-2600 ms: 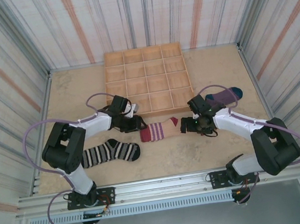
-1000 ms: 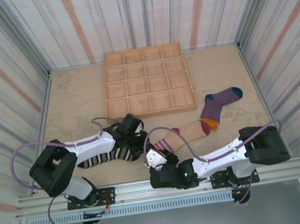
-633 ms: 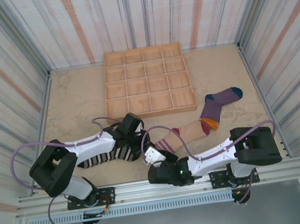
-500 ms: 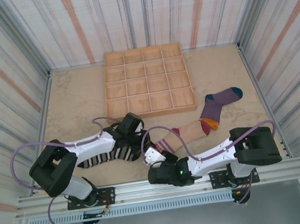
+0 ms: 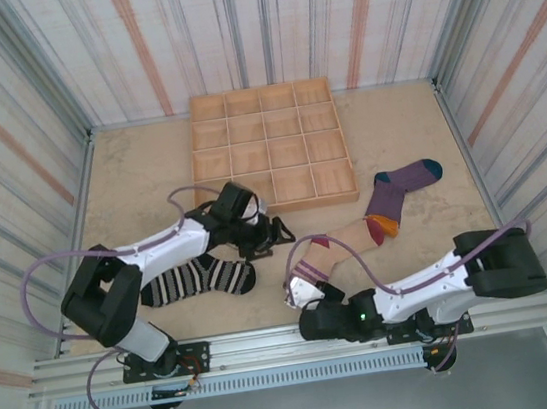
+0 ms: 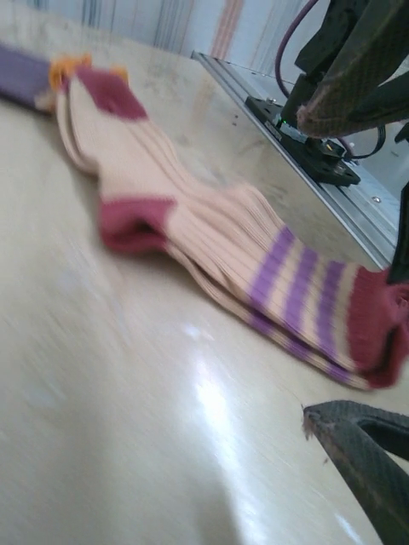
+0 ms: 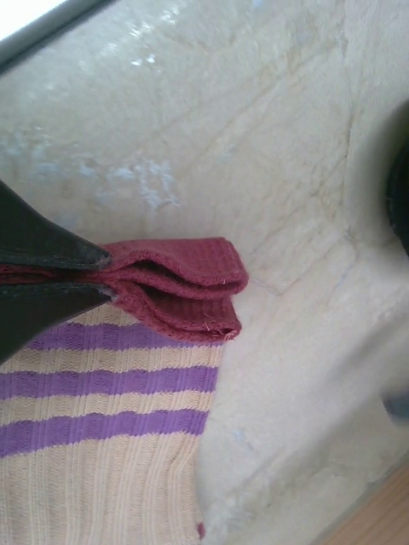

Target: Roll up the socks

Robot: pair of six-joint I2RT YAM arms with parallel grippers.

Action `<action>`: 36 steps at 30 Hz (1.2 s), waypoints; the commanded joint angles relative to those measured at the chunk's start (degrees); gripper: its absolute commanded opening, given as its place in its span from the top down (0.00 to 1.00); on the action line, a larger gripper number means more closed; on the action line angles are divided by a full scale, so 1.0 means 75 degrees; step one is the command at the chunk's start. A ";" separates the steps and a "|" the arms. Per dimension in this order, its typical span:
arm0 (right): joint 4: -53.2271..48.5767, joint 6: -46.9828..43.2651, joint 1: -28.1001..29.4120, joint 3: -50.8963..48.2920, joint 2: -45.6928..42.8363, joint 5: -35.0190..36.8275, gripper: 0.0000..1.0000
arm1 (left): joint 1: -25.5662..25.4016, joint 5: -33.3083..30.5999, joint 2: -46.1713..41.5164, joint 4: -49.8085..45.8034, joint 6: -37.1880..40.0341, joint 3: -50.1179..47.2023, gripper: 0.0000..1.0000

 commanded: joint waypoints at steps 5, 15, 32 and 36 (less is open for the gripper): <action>-0.0058 0.0989 0.0039 -0.1034 -0.1855 -0.0392 1.00 | -0.0003 0.0529 0.1216 -0.0750 0.2062 0.1404 0.27; -0.0460 0.1303 -0.0501 -0.1837 -0.4055 -0.0920 1.00 | -0.0184 0.1017 0.2316 -0.0134 0.2098 0.1888 0.30; -0.0344 0.1418 -0.0792 -0.1712 -0.3418 -0.1208 1.00 | -0.0600 0.1313 0.3235 0.0018 0.1768 0.2168 0.46; -0.0355 0.1392 -0.0935 -0.1724 -0.3537 -0.1296 1.00 | -0.0658 0.1302 0.3387 -0.0013 0.1779 0.2227 0.49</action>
